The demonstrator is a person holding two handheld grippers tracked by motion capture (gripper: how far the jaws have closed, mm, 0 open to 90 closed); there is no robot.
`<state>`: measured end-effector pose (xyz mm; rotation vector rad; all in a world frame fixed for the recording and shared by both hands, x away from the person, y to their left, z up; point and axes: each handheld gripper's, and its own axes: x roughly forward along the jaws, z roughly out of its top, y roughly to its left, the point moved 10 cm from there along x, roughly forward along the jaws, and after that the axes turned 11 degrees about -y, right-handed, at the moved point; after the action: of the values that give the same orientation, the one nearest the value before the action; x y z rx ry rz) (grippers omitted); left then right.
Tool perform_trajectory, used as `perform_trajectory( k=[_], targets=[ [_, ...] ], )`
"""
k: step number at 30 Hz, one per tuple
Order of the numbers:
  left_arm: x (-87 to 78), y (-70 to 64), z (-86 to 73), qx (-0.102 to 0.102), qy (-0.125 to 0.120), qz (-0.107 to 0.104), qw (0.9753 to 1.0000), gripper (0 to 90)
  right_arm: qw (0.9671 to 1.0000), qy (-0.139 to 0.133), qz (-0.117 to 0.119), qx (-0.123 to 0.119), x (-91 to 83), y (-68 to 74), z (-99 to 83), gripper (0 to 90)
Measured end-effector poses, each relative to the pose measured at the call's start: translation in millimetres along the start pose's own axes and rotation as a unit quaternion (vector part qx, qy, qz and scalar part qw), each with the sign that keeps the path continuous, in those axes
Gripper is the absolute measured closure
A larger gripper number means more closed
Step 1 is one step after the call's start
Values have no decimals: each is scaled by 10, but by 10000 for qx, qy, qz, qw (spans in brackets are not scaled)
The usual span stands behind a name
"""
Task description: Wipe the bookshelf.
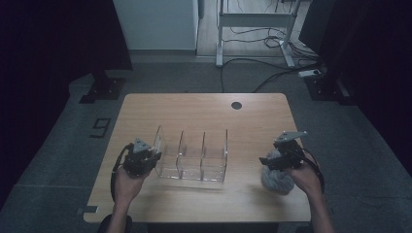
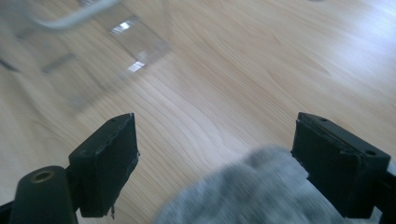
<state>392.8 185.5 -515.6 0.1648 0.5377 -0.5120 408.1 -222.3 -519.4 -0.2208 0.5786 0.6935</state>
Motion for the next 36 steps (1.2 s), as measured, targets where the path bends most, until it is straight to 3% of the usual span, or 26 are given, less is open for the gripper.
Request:
perform_trajectory(
  k=[6,8,12,13,21,24,25,30,32,33,36],
  targets=[
    [18,84,11,-33,-35,31,10000,767,9988,110,-216,416,-57,-200,-253,149],
    [21,97,12,-36,-44,54,10000,773,9987,138,-239,432,-58,-221,-290,149],
    [24,129,14,-40,-65,67,9999,791,9979,254,-123,575,-14,-244,-440,143],
    [24,141,14,-49,-75,60,9999,793,9971,472,-99,586,26,-261,-541,138],
    [21,191,10,-99,-132,50,9999,820,9926,1046,-195,587,172,-335,-827,163],
    [24,204,12,-83,-139,61,9998,829,9909,1182,-268,586,222,-339,-896,229],
    [23,210,11,-64,-130,62,9999,831,9898,1284,-385,479,246,-340,-933,287],
    [28,219,13,-11,-148,35,9999,831,9887,1308,-563,458,262,-351,-957,384],
    [32,223,15,-34,-171,2,9998,830,9885,1281,-644,485,254,-359,-961,433],
    [34,234,14,-14,-181,-14,9998,831,9871,1283,-722,623,234,-370,-964,513],
    [36,241,14,-8,-209,-33,9998,833,9861,1289,-758,723,221,-390,-964,570]
  ],
)
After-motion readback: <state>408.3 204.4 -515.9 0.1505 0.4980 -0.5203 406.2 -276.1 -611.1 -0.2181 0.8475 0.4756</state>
